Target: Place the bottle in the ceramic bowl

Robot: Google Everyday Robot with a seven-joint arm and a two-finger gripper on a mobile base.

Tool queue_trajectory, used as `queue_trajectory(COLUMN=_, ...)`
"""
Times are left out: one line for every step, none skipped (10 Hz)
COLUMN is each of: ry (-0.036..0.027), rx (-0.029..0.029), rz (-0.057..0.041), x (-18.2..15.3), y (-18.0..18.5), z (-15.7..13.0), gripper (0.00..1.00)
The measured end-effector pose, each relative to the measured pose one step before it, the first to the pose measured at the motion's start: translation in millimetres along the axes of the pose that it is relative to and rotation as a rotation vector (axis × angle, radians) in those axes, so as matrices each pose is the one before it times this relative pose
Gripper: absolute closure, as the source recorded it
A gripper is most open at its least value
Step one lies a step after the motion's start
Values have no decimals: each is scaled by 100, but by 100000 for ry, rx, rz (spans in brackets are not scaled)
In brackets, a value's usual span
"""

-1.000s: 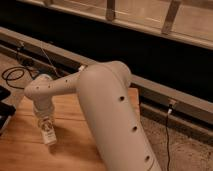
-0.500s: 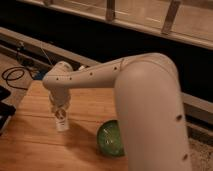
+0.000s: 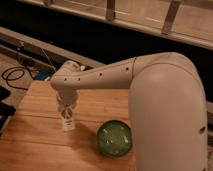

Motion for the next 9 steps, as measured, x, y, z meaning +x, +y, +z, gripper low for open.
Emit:
queue_trajectory(ry=-15, rx=54, rz=105, x=-8, y=-90, z=15, gripper=100)
queue_trajectory(ry=-101, rx=-319, rz=180, x=-89, y=58, z=26, gripper=100)
queue_trajectory(ry=-1101, rx=-645, rz=2260, x=-121, y=-209, z=-282, gripper=100)
queue_trajectory(ry=-1309, rx=332, rz=2617, x=-148, y=-896, z=-360, gripper=100)
queue_trajectory(ry=-2414, rx=947, rz=4215, x=9, y=-1938, z=-679, gripper=100)
queue_trajectory(ry=-1447, rx=523, rz=3972, x=695, y=-1628, z=-528, gripper=100)
queue_trajectory(ry=-994, rx=850, rz=4279, x=1098, y=-1908, z=-459, gripper=100)
queue_trajectory(ry=-1119, rx=1138, rz=3436, x=888, y=-1991, z=-415, gripper=100)
queue_trajectory(ry=-392, rx=331, rz=1975, x=612, y=-944, z=-197, gripper=100)
